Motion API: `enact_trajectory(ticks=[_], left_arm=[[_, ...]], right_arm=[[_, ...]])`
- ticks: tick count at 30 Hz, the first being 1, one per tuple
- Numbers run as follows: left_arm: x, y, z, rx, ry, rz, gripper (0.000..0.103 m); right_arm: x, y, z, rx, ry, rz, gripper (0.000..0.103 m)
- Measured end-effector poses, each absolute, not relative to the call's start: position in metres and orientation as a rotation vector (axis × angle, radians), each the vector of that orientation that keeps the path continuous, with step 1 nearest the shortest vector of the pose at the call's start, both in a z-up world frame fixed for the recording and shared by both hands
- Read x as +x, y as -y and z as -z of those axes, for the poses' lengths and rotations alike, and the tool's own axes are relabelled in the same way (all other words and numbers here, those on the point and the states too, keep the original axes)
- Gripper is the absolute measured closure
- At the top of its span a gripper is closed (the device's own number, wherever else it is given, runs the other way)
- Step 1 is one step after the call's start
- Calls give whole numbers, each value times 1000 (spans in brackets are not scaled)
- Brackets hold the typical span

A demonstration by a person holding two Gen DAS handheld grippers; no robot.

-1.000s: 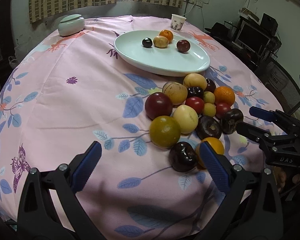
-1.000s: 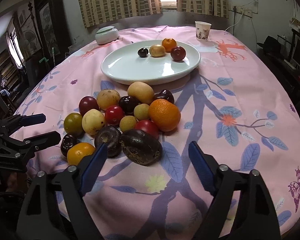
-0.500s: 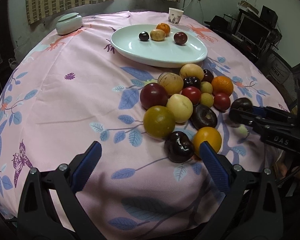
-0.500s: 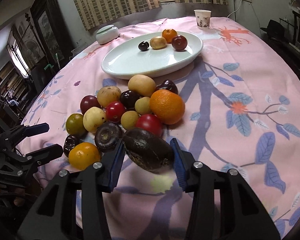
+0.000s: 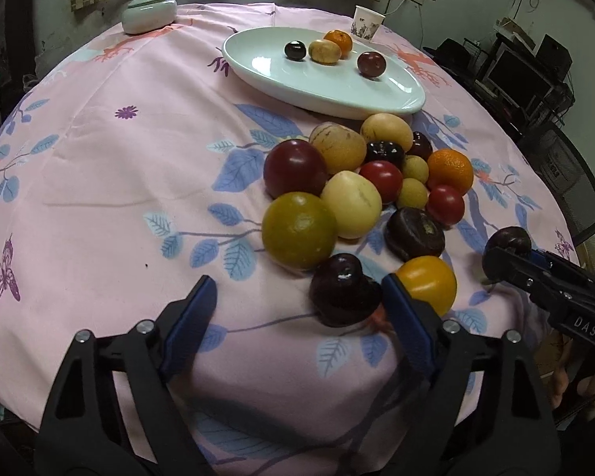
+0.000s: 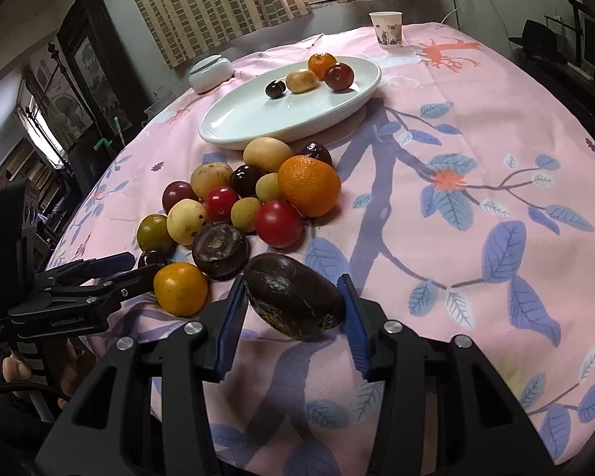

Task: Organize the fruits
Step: 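Grasp the dark mangosteen with the right tool while the left tool grasps a dark cherry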

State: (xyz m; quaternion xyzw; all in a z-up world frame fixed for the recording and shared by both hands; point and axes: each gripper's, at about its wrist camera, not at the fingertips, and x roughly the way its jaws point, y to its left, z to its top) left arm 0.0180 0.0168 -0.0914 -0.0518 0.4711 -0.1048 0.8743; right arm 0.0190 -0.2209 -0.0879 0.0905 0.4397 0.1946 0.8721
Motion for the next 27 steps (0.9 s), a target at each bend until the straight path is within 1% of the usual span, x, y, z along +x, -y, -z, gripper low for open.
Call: enact_trajectory(ticks=[1,2,6,9,13,15,16,18,20,23,27], left_arm=[[16,-16,91,-109,-983,231,30],[15,-15,91,-109,-982,240,33],[14,-10,92,-105,-975,241,35],[15,7,95,-31,-948,216,34],[12,16,95,-3,-932,205,36],[10,17,95,-18,-925,205,39],[9,19,95,-19,-920,209,46],[9,22,94,-12,-913,204,52],[10,19,94,-16,-912,185,67],[13,8,93,-80,-932,207,67],[11,4,92,-78,-936,198,67]], right_arm=[[18,221,87,190,-918,-404,56],[17,222,87,191,-916,-401,56],[18,220,90,186,-927,-402,56],[19,216,94,180,-940,-401,56],[16,215,94,175,-936,-393,56],[14,216,93,173,-933,-392,56],[14,216,93,174,-933,-391,56],[13,217,93,177,-931,-388,56],[12,219,93,180,-932,-385,56],[12,221,91,181,-929,-379,56],[13,221,91,176,-921,-379,56]])
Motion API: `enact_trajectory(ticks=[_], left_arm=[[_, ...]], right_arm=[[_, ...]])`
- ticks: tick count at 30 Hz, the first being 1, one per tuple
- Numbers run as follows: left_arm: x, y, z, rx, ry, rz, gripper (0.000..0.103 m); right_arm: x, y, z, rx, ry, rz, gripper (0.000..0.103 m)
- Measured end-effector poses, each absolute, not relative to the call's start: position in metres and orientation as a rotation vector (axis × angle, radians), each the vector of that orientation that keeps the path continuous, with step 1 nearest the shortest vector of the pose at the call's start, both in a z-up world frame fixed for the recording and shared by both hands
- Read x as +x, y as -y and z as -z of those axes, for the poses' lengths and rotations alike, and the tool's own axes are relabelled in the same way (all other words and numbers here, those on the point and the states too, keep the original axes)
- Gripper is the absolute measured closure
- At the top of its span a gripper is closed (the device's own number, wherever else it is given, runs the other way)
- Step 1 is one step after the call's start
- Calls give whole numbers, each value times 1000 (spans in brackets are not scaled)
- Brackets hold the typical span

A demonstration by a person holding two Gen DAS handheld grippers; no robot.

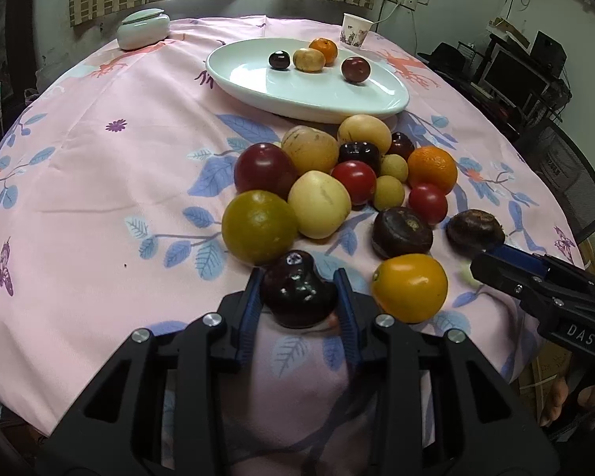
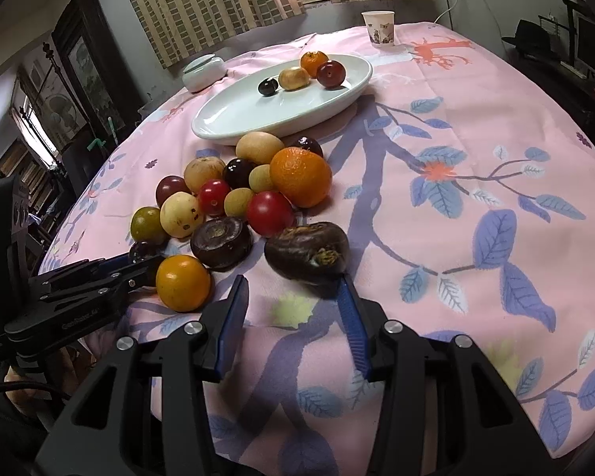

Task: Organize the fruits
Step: 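Grasp the dark mangosteen with the right tool while the left tool grasps a dark cherry, then place the mangosteen and dark cherry onto the white plate, open both tools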

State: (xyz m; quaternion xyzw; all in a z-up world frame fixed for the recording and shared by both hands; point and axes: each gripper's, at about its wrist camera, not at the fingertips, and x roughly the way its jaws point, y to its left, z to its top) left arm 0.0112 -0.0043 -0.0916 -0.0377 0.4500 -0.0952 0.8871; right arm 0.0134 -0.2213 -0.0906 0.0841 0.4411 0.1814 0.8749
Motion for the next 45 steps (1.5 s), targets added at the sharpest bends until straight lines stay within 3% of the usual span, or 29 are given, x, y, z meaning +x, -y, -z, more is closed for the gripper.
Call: enact_trajectory(ticks=[13,31,45], left_arm=[[7,-6,91,-89,-933,212,67],[10,-32,68,-125,-884,178,67],[58,-33,34,-90,-853,199,67]], right_arm=[[32,200,92,26,-918,-318,57],[27,193,66,62,-855,-352,57],[78,180,38,72,-819,-464,57]])
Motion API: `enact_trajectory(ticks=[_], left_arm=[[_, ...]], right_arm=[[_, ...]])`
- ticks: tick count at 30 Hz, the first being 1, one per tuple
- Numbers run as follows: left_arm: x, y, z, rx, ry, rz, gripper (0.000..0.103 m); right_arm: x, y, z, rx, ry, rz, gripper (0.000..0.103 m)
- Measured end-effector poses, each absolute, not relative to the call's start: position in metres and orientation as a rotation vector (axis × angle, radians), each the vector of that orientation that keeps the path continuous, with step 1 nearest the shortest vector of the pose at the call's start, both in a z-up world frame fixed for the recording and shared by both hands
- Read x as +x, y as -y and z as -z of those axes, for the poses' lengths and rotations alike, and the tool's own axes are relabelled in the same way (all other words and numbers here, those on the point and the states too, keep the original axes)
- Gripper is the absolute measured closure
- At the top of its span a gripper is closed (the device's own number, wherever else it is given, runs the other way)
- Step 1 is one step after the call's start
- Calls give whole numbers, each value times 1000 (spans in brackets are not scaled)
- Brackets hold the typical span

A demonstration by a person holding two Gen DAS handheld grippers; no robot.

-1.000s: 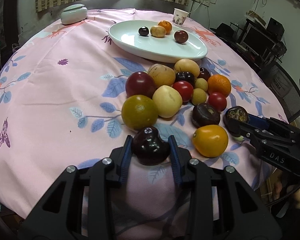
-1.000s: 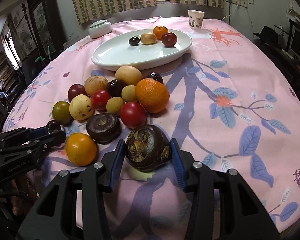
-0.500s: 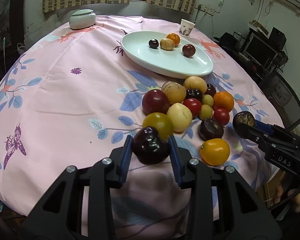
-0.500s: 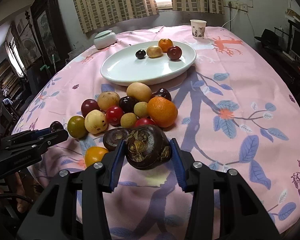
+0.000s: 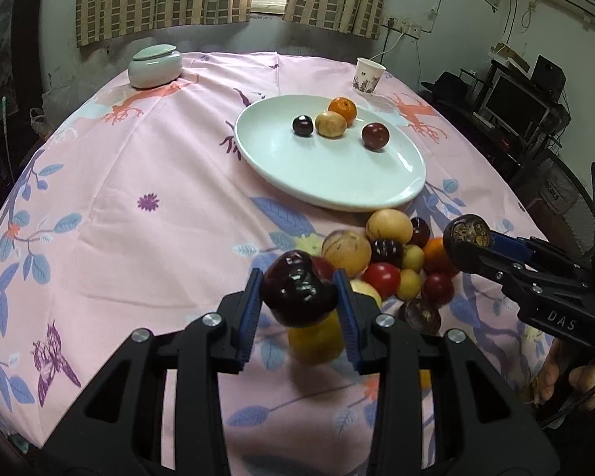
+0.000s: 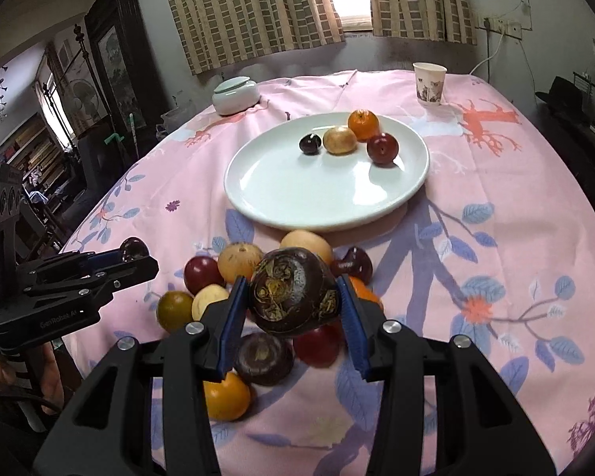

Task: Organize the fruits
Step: 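Place the mangosteen and dark cherry onto the white plate, open both tools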

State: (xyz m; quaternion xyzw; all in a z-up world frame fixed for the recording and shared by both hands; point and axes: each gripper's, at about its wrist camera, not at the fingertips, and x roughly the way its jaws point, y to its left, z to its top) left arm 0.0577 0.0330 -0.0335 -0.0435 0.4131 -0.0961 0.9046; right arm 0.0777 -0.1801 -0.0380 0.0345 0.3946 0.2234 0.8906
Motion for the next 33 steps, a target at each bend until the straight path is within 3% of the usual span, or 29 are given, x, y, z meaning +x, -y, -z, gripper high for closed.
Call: enact_trajectory(ticks=[7,13,22,23,24,26,27,31,33], left_arm=[[172,-29,16,-48,-866,188,66],[268,-26,33,-73,-943,182,66],[309,-20,56,-80,-999,164,66],[312,-20,57,-82,-1002,155,65],[314,-21,57,-86,-1003,150,64],[312,-23,53,-100,-989,144,36],[308,-25,47,-101,-966,137,21],[278,-32,17,-46,-897,90,10],[248,-34,1,-11,-846,65,3]], right_arm=[[172,159,22,4,-835,-473,57],[246,134,43,-35,-898,-450,57],[283,122,65,-45,-962,-458,57],[285,121,64,-52,-962,-455,56],[286,120,63,-57,-962,-457,46],[283,116,57,-77,-949,-444,26],[281,114,54,-94,-938,-436,26],[254,120,25,-162,-871,-375,18],[226,133,9,-158,-792,-335,4]])
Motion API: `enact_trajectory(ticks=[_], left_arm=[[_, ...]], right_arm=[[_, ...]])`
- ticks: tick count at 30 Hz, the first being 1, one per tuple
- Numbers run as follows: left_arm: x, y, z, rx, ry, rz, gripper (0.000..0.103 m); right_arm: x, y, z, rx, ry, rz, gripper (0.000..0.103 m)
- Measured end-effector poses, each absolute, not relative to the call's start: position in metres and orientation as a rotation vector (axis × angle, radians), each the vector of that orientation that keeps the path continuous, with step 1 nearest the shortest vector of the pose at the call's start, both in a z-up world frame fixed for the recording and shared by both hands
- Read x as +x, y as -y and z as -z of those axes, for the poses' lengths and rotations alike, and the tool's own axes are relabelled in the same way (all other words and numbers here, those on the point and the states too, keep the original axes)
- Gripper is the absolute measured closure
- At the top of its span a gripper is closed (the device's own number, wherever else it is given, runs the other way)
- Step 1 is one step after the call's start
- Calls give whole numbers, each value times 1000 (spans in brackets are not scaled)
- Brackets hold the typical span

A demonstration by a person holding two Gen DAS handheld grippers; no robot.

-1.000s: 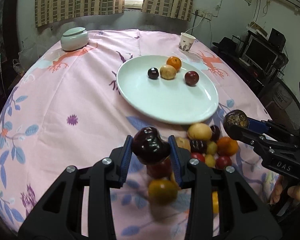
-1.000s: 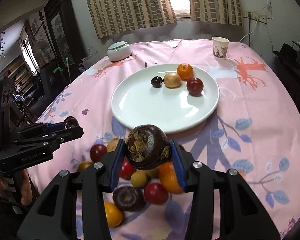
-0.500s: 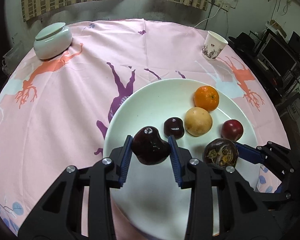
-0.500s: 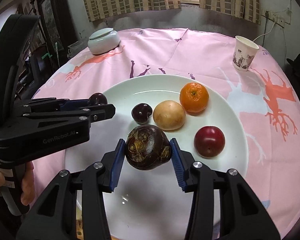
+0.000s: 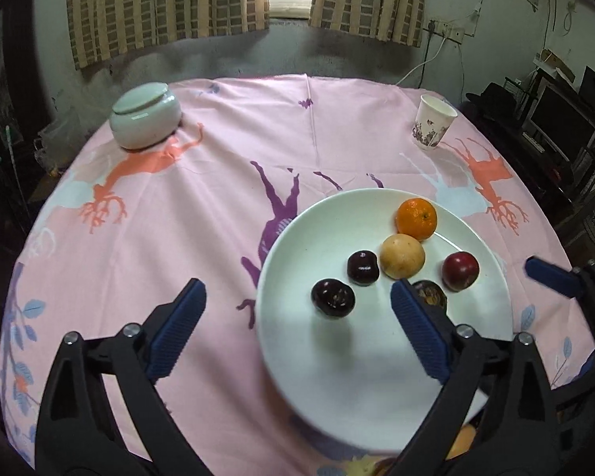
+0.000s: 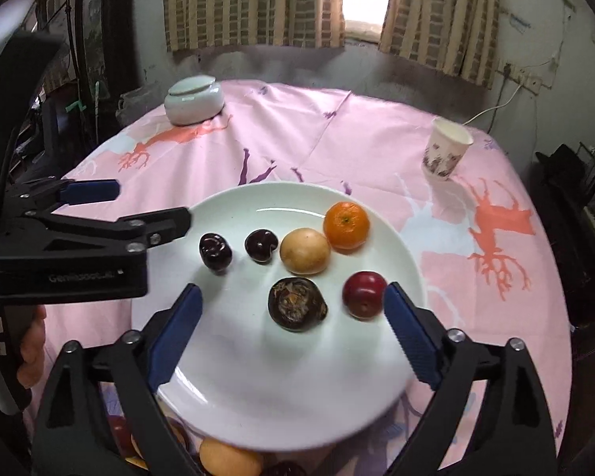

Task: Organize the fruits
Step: 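Place the mangosteen and dark cherry onto the white plate, open both tools, then grasp the large orange with the right tool while the left tool grasps a green-yellow fruit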

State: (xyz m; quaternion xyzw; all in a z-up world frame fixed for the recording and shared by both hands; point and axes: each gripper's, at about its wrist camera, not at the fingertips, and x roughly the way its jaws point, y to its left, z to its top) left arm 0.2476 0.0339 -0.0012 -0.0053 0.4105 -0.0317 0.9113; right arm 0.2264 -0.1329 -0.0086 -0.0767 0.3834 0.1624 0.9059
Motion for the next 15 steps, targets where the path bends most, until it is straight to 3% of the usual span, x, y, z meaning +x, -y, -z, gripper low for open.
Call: enact_trajectory(ticks=[5,11,15], left_arm=[[162,-28,-3,73,-793,56,2],[77,-28,35,12,-796,97,2],[49,-28,57,16,-844,116,2]], right_arm=[[139,158,0,-208,-682,-233,1],[56,173,32,-207,-725,-182,1],[50,188,49,-93,-821,-233,1]])
